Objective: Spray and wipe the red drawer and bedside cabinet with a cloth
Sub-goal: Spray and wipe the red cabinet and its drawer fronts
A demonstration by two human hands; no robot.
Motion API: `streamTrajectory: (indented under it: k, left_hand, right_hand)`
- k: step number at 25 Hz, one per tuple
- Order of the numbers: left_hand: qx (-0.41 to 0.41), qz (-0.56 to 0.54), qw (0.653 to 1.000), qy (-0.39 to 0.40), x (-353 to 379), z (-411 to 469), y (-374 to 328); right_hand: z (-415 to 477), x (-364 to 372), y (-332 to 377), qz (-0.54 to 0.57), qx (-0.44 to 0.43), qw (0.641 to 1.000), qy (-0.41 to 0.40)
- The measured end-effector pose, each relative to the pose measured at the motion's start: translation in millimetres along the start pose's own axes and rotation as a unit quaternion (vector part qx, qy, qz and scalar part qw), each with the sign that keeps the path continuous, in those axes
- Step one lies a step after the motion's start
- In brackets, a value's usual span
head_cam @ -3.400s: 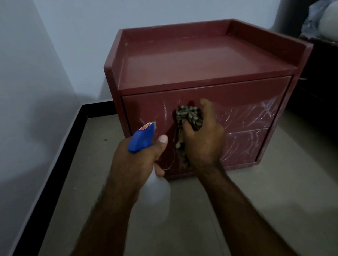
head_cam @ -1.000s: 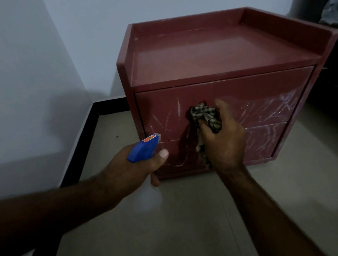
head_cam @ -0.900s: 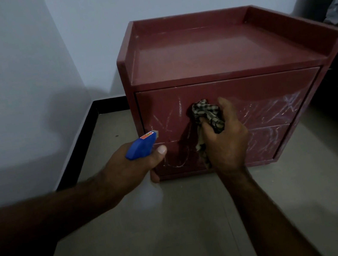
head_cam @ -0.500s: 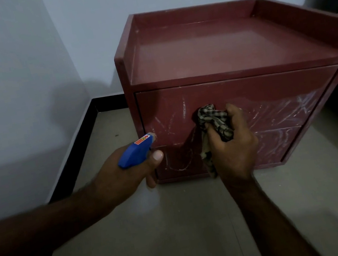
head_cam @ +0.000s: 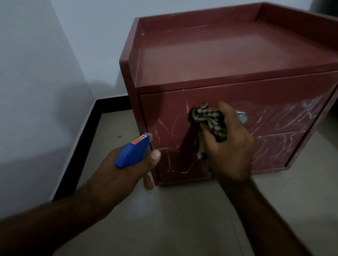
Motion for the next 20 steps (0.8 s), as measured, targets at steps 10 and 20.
streamTrajectory:
  k: [10, 20]
  left_hand:
    - [-0.064, -0.071, 0.995, -0.028, -20, -7, -13]
    - [-0.064, -0.067, 0.995, -0.024, -21, -9, -10]
  right_hand:
    - [-2, 11, 13, -0.006, -0.129, 0.989, 0.077]
    - [1, 17, 13, 0.033, -0.099, 0.987, 0.119]
Point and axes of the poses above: each hand's wrist, its own z-axis towards the middle knuckle, its own x-axis out of the palm, y = z × x, the point moved 1 cm from there along z, towards the middle knuckle, and after that the axes turned 1 degree about -x, right-handed, at the moved point
